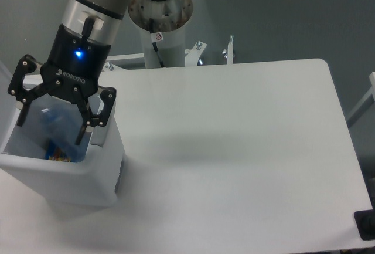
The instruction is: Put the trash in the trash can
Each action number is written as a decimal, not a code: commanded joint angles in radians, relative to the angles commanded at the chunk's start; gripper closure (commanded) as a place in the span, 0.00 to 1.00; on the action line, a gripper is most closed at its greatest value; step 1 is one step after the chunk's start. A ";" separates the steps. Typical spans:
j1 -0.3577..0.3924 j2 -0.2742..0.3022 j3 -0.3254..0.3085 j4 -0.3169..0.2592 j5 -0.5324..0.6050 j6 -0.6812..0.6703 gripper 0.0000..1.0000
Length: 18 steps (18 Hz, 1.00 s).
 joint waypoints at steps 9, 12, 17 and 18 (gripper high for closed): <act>0.232 -0.078 0.002 0.006 0.026 0.110 0.00; 0.282 -0.109 0.014 0.006 0.043 0.162 0.00; 0.405 -0.152 -0.041 -0.003 0.089 0.300 0.00; 0.429 -0.155 -0.058 -0.003 0.116 0.361 0.00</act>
